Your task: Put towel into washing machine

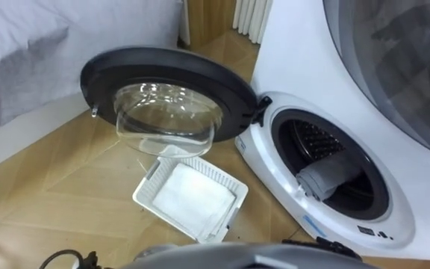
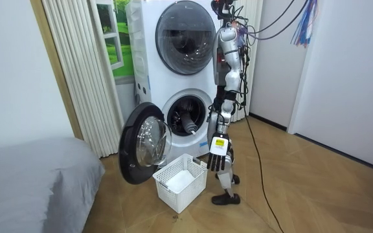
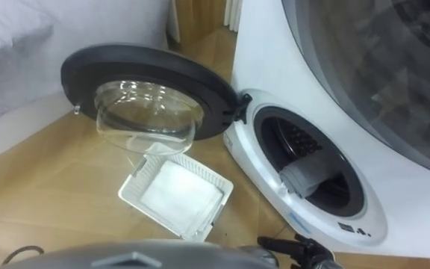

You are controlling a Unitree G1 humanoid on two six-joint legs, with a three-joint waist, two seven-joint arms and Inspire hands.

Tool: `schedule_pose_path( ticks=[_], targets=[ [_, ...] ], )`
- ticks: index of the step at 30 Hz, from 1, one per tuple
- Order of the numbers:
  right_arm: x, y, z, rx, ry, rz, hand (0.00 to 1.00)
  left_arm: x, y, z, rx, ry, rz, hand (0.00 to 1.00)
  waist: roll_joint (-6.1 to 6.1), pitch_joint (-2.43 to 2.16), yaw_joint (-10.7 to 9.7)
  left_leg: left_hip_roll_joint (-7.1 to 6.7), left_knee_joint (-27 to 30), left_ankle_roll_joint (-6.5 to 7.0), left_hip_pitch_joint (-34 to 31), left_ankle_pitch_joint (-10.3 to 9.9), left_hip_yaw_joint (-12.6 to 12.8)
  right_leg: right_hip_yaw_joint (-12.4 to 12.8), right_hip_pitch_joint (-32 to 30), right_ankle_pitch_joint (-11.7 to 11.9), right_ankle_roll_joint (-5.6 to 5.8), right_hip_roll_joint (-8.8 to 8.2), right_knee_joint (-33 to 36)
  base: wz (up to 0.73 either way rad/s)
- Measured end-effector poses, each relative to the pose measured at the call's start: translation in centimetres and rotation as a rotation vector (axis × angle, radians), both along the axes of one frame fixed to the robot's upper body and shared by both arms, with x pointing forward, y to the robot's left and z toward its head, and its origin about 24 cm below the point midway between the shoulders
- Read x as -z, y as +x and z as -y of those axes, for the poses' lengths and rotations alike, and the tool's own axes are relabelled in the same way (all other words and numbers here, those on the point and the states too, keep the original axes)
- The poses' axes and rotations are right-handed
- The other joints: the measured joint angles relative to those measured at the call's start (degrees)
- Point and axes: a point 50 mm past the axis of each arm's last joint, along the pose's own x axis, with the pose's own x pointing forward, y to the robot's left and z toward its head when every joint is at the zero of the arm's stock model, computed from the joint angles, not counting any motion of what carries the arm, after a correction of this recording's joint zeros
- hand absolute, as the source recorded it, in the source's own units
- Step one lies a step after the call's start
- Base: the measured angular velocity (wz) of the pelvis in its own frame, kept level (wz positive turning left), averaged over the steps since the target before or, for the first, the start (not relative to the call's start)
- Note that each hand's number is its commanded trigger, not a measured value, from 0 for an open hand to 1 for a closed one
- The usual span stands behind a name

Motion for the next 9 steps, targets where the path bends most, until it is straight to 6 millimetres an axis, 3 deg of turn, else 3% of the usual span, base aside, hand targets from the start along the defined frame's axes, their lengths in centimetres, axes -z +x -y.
schedule_pose_path(
  ticks=[9],
  targets=[
    [0.0,0.2,-0.05,-0.028,-0.014,0.001,0.0,-0.02,0.67,-0.09,0.016,-0.01,0.005,0.0,0.03,-0.1,-0.2,0.1,0.0,-0.07,0.1,0.0,0.0,0.1,0.2,0.0,-0.01,0.1,0.0,0.0]
  ],
)
